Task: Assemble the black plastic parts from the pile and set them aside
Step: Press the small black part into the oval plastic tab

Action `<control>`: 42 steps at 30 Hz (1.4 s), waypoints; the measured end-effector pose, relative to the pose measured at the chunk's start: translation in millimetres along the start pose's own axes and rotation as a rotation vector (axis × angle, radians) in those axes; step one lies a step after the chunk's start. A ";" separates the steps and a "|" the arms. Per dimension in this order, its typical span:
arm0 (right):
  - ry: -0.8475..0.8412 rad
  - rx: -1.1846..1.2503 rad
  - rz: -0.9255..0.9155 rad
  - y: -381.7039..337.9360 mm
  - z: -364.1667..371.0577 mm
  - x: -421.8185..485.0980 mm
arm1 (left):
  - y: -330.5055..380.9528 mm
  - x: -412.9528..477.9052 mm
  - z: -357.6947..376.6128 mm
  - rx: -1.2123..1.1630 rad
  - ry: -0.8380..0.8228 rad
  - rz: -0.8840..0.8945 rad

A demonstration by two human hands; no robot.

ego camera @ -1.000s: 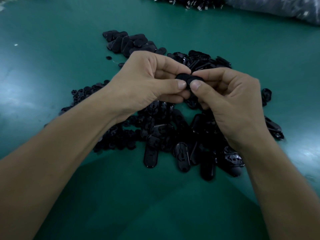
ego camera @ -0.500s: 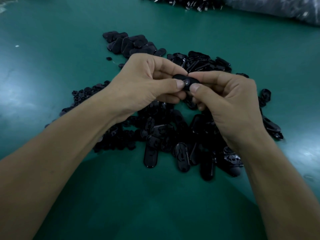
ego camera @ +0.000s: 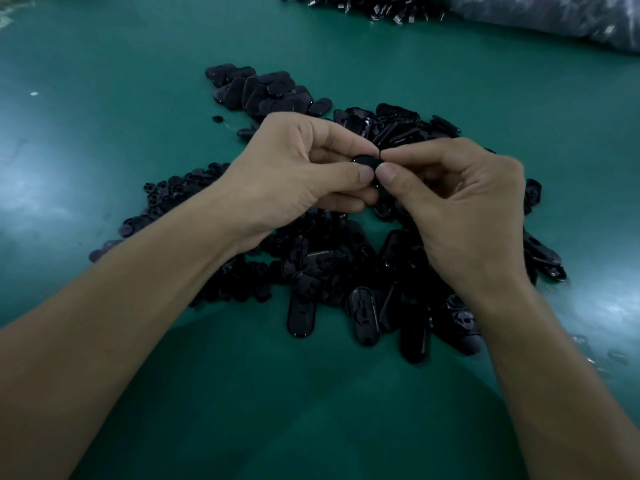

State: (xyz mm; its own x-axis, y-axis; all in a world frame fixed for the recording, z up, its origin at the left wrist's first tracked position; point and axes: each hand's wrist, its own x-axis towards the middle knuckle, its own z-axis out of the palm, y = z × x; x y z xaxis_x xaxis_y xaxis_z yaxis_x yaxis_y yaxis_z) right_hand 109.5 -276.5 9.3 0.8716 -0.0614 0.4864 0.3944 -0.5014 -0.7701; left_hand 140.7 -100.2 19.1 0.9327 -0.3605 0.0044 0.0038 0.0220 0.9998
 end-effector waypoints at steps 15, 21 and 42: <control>0.137 0.018 0.029 -0.5 -2.7 5.7 | -0.7 0.6 2.4 -0.142 0.039 -0.057; 0.082 0.014 0.036 -5.6 -1.8 4.4 | -0.8 1.8 2.1 -0.163 0.073 -0.035; 0.011 -0.064 0.085 -14.8 1.3 -1.8 | 0.2 -0.9 5.6 0.011 0.071 0.064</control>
State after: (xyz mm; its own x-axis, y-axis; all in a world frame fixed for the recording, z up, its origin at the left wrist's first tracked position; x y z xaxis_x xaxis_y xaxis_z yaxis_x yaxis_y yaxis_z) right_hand 102.5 -267.8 19.3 0.8975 -0.1157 0.4255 0.2995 -0.5482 -0.7809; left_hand 137.9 -105.1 19.5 0.9540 -0.2922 0.0667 -0.0598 0.0325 0.9977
